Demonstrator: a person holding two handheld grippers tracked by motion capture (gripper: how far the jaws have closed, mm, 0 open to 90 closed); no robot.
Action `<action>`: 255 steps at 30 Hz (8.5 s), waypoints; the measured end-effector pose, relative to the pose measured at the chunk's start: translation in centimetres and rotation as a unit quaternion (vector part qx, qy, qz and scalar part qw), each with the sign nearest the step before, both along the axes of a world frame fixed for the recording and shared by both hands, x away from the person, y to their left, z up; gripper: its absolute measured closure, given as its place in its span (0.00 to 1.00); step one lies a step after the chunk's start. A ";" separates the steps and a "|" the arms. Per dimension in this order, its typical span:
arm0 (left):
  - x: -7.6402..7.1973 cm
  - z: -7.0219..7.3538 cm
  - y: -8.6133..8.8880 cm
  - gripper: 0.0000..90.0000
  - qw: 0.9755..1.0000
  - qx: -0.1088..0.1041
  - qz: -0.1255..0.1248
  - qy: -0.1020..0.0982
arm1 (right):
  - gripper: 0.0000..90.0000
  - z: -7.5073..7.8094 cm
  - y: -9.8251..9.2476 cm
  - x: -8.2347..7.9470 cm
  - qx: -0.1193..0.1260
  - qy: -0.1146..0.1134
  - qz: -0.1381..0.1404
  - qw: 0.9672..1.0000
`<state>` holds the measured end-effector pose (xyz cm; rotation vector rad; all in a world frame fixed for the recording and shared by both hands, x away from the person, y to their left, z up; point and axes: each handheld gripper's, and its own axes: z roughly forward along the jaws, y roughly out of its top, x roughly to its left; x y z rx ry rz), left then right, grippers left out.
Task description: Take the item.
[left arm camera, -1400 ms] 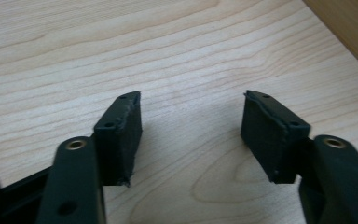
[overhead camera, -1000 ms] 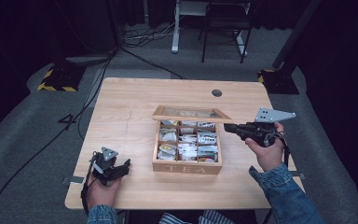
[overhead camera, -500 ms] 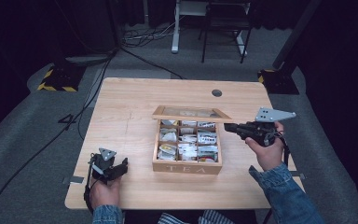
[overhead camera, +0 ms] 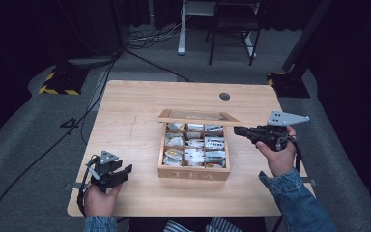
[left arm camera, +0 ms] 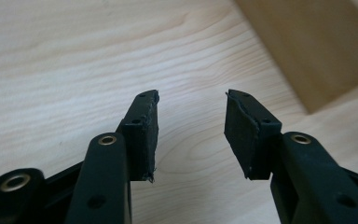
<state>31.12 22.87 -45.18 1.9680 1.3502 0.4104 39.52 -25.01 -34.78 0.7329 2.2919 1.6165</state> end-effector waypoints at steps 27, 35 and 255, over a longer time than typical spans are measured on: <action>-0.8 6.8 -6.7 0.63 0.980 0.012 -0.195 -0.037 | 1.00 0.0 -0.2 0.1 0.005 -0.002 0.004 1.000; 0.1 7.2 -10.2 0.55 0.969 0.005 -0.245 -0.031 | 1.00 0.1 0.3 0.4 0.006 -0.006 0.017 1.000; 4.8 1.5 -0.3 1.00 1.000 -0.007 -0.014 -0.009 | 1.00 -0.4 0.4 -0.3 0.004 0.006 0.021 1.000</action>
